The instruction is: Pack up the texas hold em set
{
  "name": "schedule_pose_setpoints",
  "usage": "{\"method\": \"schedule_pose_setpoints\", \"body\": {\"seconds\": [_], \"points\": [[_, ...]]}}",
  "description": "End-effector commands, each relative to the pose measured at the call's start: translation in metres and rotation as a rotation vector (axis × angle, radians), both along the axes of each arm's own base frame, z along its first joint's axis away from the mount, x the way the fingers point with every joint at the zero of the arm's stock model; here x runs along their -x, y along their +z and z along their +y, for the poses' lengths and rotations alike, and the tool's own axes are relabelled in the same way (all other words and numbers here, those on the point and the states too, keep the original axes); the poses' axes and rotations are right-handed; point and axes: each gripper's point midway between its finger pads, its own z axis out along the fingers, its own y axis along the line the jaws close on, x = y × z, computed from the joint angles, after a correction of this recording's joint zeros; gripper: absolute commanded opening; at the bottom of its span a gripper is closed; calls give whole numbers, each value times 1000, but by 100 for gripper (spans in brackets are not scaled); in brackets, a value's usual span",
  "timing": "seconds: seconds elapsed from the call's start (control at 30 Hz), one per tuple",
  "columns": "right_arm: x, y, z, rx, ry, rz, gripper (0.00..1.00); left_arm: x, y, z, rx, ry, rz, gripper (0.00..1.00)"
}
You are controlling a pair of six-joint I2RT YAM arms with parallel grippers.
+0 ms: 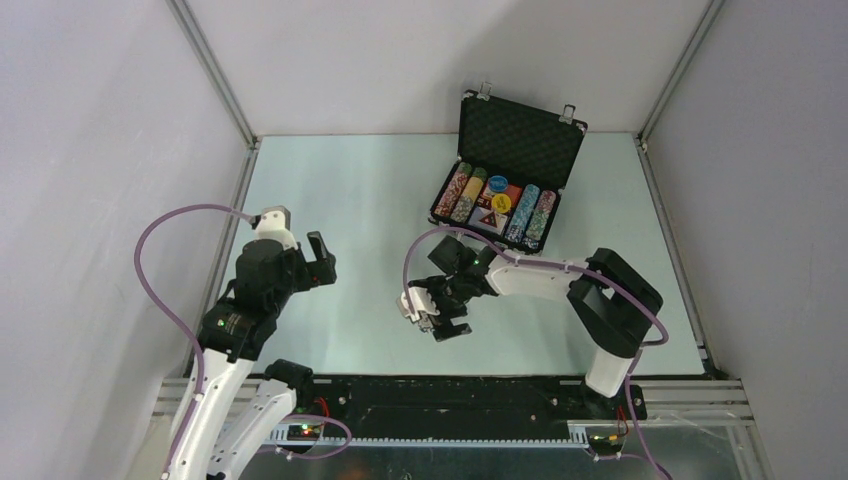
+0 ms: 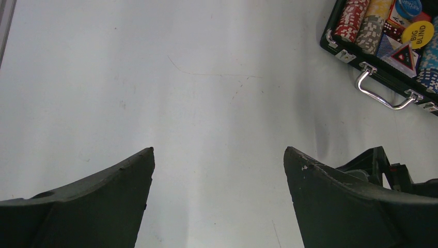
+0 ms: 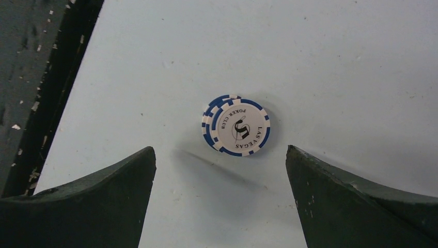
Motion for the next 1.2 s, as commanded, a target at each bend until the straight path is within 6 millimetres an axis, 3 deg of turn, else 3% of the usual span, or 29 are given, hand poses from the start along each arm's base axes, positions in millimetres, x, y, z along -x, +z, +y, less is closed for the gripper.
{"method": "schedule_pose_setpoints", "body": {"seconds": [0.0, 0.3, 0.7, 1.17], "points": [[-12, 4, 17, -18, 11, -35, 99, -3, 3, 3, -7, 7, -19, 100], [-19, 4, 29, 7, 18, -42, 99, -3, 3, 2, -7, 5, -19, 100], [-8, -8, 22, 93, 49, -14, 99, -3, 3, 2, -5, 2, -17, 100], [-10, -15, 30, 113, 9, -22, 96, -3, 3, 1, -5, 1, -17, 100]]}}
